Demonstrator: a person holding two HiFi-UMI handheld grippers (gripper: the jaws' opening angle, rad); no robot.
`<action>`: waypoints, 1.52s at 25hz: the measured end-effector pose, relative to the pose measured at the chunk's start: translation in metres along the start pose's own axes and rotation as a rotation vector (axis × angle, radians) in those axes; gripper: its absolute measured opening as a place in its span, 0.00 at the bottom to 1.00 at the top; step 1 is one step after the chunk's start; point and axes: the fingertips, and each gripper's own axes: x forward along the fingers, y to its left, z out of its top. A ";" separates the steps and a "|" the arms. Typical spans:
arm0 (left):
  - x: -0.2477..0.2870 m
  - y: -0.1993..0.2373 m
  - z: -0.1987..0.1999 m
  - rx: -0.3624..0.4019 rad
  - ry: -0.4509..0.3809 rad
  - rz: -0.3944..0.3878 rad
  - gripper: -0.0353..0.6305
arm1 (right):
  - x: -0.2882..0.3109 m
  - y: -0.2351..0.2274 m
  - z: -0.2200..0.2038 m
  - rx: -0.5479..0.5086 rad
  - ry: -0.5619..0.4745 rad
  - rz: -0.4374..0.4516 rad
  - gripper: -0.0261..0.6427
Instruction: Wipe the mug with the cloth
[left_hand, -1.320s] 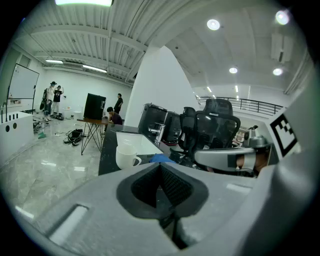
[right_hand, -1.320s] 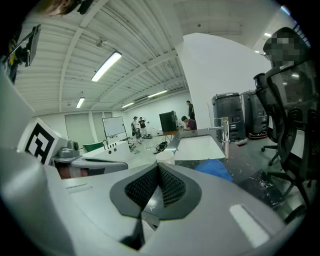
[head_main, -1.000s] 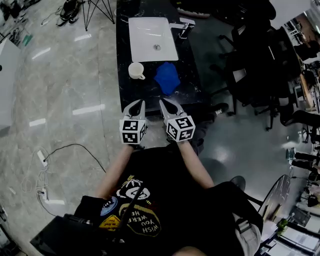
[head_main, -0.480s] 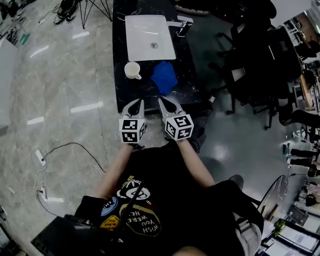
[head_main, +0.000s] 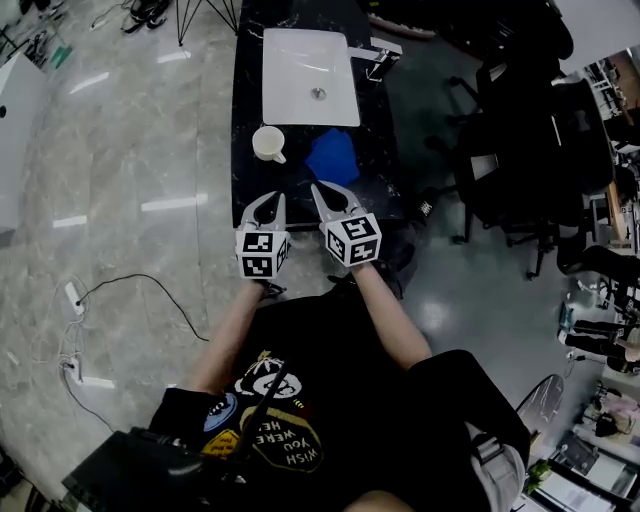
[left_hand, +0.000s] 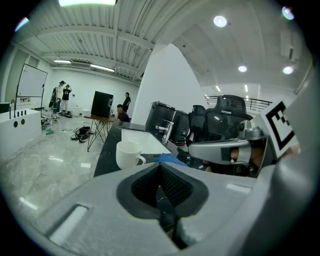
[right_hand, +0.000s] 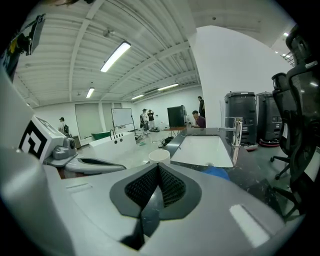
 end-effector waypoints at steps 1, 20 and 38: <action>0.003 0.001 0.001 -0.004 -0.002 0.006 0.06 | 0.003 -0.004 -0.001 -0.005 0.007 0.004 0.04; 0.050 0.018 -0.005 -0.054 0.002 0.097 0.06 | 0.058 -0.093 -0.035 -0.091 0.150 0.005 0.13; 0.083 0.029 -0.017 -0.066 0.033 0.159 0.06 | 0.094 -0.141 -0.092 -0.127 0.390 -0.031 0.50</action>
